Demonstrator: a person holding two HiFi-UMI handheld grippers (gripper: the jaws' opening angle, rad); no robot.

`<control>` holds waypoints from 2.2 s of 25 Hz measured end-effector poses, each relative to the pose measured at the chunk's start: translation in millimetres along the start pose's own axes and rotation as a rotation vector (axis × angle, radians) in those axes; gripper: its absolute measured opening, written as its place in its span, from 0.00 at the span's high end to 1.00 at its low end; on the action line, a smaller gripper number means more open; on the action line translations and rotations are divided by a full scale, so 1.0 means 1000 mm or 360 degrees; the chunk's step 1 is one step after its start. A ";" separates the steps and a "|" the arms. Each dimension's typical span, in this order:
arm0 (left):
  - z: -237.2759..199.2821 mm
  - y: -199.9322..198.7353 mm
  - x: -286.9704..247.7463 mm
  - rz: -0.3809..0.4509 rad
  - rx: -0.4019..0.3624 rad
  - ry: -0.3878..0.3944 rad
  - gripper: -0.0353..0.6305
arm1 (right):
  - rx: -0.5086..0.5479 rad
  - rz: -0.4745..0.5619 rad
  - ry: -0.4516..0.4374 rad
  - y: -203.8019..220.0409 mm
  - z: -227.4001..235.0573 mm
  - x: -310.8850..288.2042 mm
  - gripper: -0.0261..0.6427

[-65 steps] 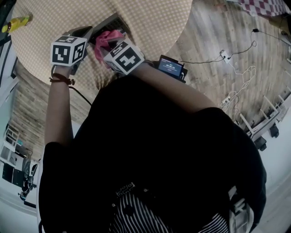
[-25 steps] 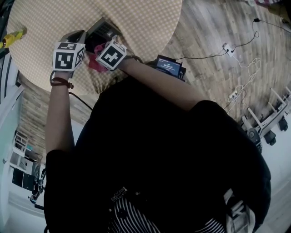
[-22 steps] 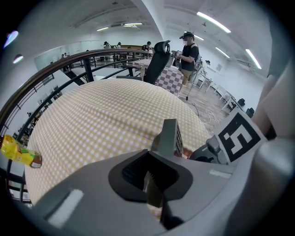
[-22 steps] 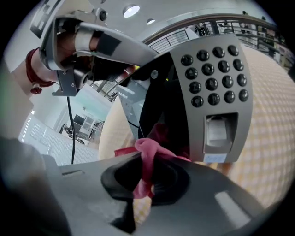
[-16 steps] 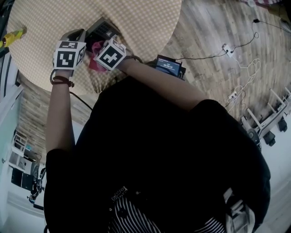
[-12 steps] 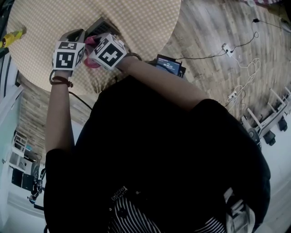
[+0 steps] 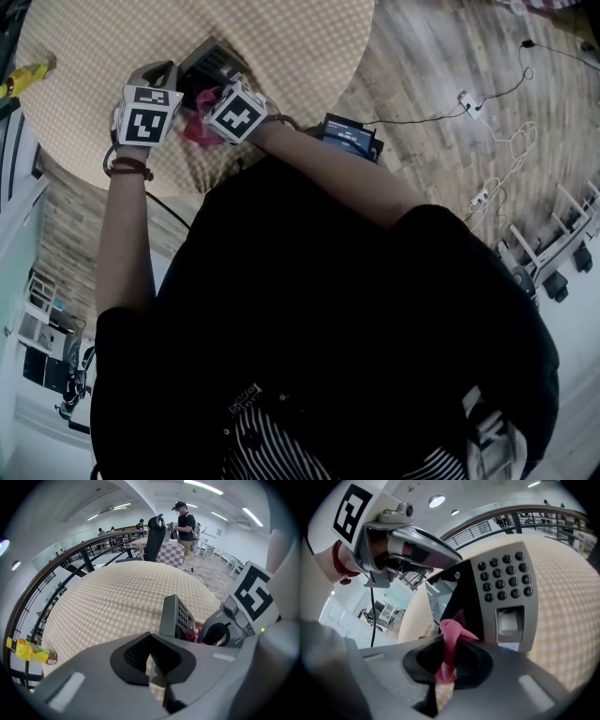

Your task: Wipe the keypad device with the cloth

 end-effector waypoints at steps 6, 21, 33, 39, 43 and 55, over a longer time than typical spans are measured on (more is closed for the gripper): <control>0.000 0.001 0.001 -0.0009 -0.0008 -0.0006 0.95 | -0.0137 -0.0134 0.0020 0.000 0.003 -0.003 0.91; 0.003 0.005 0.000 -0.0013 0.0028 -0.0029 0.95 | -0.0041 0.0176 0.0036 -0.034 -0.008 0.019 0.91; 0.009 0.004 -0.001 -0.0039 -0.0010 -0.0090 0.95 | -0.0084 -0.0181 0.0010 0.014 0.003 -0.002 0.91; 0.012 0.021 0.022 0.0242 0.0158 -0.0233 0.95 | -0.0063 0.0000 0.0004 0.001 -0.007 0.034 0.91; 0.041 0.038 0.060 0.0639 0.0442 -0.0194 0.95 | 0.0072 0.0428 0.0111 -0.030 -0.024 0.095 0.91; 0.120 0.032 0.147 0.1404 0.0587 -0.0033 0.95 | 0.0206 0.0660 0.0278 -0.040 -0.058 0.217 0.92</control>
Point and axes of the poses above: the fingertips, and each gripper's own axes: x backward along the fingers, z to its right, y out of its underside, the point moved 10 cm from there along x, backward along the fingers, and after that the axes turned 10 degrees about y, right-handed, at the moved point
